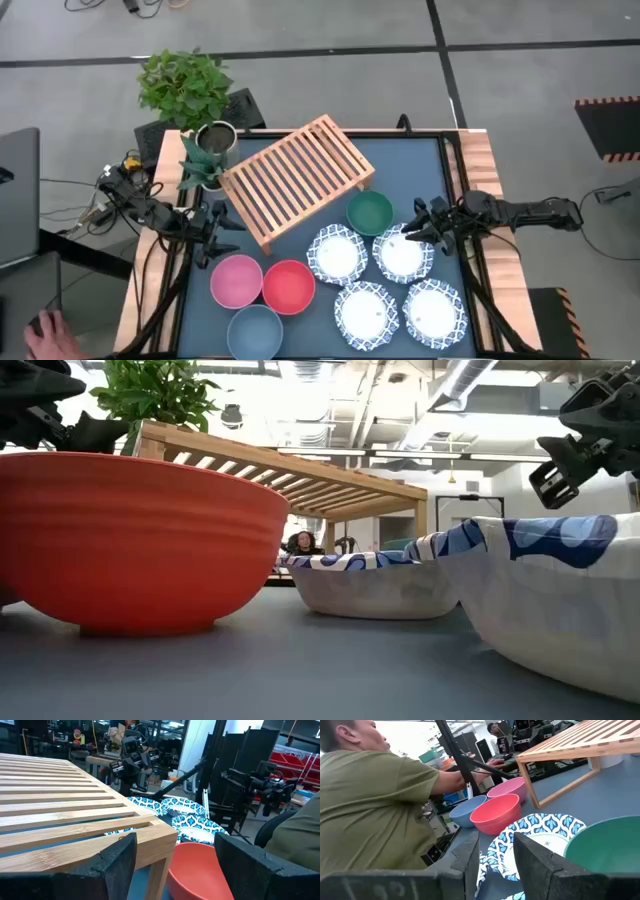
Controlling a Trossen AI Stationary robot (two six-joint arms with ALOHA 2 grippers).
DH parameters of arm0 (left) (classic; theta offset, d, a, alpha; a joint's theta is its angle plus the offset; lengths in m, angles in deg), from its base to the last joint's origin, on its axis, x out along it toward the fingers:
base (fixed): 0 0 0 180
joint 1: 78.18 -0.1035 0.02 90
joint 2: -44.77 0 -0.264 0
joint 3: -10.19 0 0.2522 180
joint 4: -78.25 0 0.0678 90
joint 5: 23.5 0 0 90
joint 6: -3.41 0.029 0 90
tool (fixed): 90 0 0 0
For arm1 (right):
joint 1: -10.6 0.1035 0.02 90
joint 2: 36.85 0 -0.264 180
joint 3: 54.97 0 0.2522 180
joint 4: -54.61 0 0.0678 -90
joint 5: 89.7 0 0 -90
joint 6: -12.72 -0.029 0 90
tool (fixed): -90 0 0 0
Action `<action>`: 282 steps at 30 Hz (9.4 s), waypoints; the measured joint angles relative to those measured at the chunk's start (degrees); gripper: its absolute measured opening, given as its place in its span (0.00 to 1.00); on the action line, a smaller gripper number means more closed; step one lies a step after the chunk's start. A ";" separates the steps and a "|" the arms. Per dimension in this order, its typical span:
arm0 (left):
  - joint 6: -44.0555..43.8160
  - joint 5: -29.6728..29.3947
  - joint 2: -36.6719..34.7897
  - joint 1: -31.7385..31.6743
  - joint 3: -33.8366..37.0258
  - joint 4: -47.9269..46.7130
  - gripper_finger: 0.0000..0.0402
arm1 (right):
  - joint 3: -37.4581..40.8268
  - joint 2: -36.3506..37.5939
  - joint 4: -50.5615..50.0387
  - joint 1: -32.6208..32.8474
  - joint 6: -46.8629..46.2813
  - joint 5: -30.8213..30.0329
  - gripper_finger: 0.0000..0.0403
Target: Place and stack bowls onto a shelf
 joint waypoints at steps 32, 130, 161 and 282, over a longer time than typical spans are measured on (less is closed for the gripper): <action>1.97 -0.02 -0.02 -0.02 0.00 0.02 0.62 | 0.00 0.02 0.00 0.02 0.00 0.02 0.36; -44.85 13.18 68.14 -0.44 -48.66 -63.87 0.62 | -0.02 0.00 3.77 -1.03 0.03 -14.88 0.36; -49.28 27.52 62.53 -0.61 -34.79 -55.43 0.03 | -0.02 0.02 1.39 -1.01 0.44 -16.41 0.36; -45.38 38.85 88.65 -63.52 -87.96 -66.50 0.00 | -0.01 0.01 -1.42 -1.01 0.48 -16.72 0.36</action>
